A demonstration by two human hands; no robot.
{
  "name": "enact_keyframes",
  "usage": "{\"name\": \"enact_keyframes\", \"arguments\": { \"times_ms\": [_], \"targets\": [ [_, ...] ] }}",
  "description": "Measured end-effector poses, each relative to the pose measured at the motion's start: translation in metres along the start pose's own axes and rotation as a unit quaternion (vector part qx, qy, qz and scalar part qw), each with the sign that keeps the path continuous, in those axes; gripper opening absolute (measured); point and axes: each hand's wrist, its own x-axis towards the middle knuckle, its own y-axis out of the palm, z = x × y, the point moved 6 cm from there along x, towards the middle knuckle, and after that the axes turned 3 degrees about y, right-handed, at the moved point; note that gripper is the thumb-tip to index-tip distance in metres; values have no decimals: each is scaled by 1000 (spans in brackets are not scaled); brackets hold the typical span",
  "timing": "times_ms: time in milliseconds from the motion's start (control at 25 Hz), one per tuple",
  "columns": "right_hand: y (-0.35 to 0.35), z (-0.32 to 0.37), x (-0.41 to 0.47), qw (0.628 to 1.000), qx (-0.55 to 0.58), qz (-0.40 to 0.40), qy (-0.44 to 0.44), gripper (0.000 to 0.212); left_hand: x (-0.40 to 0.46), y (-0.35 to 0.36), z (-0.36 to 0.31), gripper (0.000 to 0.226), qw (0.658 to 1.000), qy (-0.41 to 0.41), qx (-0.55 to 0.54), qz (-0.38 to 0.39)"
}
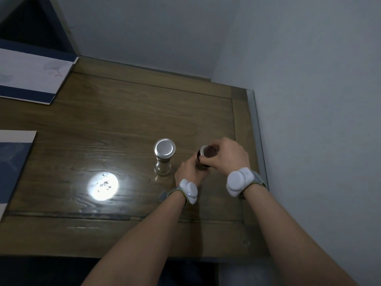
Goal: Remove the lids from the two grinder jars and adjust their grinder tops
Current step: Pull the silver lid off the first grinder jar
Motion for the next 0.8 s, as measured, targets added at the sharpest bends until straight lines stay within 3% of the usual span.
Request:
{"name": "enact_keyframes", "arguments": {
  "times_ms": [120,240,360,440,520,800],
  "targets": [
    [4,-33,-8,966,244,-13,81,35,-1,0,2,27,999,-5,-32,-10],
    [33,-74,-17,867,462,-39,180,31,0,1,4,26,999,1,-40,-15],
    [76,-97,-27,769,580,-35,264,47,3,3,8,27,999,7,-50,-17],
    [99,-101,-30,746,603,-28,281,53,5,4,9,27,998,7,-54,-16],
    [114,-101,-30,762,584,-25,279,59,7,5,9,28,998,14,-61,-13],
    [142,-97,-31,886,405,-15,223,65,11,8,12,20,998,11,-62,-8]
  ]
}}
